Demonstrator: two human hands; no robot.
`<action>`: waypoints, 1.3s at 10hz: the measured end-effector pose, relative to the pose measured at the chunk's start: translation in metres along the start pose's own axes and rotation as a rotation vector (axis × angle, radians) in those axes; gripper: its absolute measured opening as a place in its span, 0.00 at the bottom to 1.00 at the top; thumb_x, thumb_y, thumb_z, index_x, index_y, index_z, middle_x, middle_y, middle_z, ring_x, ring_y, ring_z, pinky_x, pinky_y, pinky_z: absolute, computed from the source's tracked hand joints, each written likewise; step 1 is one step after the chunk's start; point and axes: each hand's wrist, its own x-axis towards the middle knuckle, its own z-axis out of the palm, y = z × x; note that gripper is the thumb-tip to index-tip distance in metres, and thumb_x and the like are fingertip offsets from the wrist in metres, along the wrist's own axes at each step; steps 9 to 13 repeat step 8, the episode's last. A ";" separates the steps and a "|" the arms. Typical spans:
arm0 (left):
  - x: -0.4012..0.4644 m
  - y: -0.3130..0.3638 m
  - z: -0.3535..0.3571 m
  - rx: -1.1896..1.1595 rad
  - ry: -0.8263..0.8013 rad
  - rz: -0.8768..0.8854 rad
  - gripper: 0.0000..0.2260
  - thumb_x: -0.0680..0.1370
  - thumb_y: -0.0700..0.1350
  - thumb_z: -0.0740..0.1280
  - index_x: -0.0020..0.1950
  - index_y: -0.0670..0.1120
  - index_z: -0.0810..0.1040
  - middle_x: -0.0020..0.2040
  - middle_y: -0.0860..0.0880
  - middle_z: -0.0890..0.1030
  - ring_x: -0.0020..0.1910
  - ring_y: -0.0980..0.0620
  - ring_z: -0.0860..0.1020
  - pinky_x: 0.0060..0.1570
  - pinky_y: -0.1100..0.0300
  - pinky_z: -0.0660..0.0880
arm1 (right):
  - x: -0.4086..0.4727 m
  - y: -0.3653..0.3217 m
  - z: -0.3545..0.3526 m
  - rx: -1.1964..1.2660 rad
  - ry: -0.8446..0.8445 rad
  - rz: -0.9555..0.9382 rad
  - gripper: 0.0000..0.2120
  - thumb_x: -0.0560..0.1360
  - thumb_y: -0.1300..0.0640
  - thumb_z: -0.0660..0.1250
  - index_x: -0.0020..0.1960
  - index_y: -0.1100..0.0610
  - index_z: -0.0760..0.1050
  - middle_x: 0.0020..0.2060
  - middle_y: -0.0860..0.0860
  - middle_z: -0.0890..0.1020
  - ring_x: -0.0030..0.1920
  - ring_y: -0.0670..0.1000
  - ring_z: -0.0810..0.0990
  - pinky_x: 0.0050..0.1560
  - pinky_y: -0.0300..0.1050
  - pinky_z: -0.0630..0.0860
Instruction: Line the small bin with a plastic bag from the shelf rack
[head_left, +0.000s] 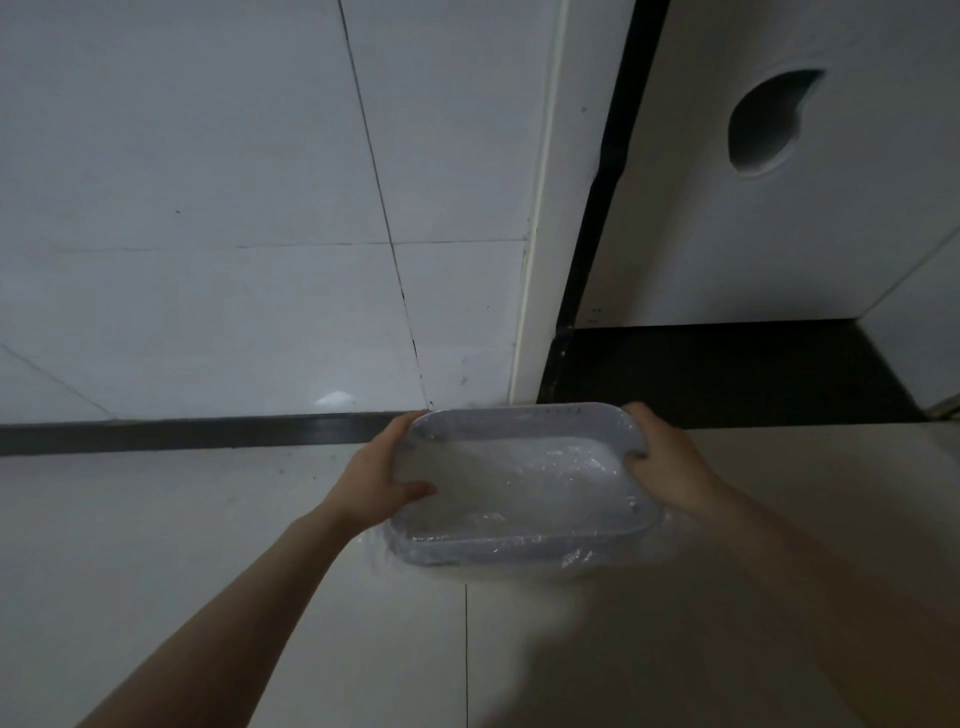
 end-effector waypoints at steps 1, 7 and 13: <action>0.000 -0.001 0.002 -0.030 0.027 0.014 0.34 0.65 0.41 0.76 0.67 0.57 0.65 0.58 0.52 0.75 0.55 0.47 0.75 0.52 0.55 0.73 | 0.000 -0.001 0.000 0.001 0.012 -0.010 0.20 0.73 0.68 0.60 0.63 0.55 0.66 0.55 0.59 0.78 0.52 0.57 0.77 0.46 0.47 0.73; -0.054 0.152 -0.090 0.414 0.216 0.060 0.33 0.73 0.67 0.55 0.73 0.60 0.48 0.77 0.49 0.57 0.75 0.49 0.56 0.73 0.49 0.48 | -0.073 -0.134 -0.093 -0.140 0.003 -0.296 0.36 0.71 0.47 0.69 0.73 0.46 0.55 0.71 0.49 0.66 0.70 0.50 0.61 0.67 0.46 0.61; -0.074 0.213 -0.139 0.631 0.269 0.000 0.35 0.69 0.70 0.35 0.74 0.58 0.40 0.78 0.49 0.50 0.76 0.47 0.49 0.72 0.50 0.40 | -0.106 -0.193 -0.140 -0.177 0.036 -0.342 0.32 0.73 0.49 0.66 0.72 0.48 0.56 0.70 0.48 0.67 0.69 0.51 0.64 0.67 0.45 0.63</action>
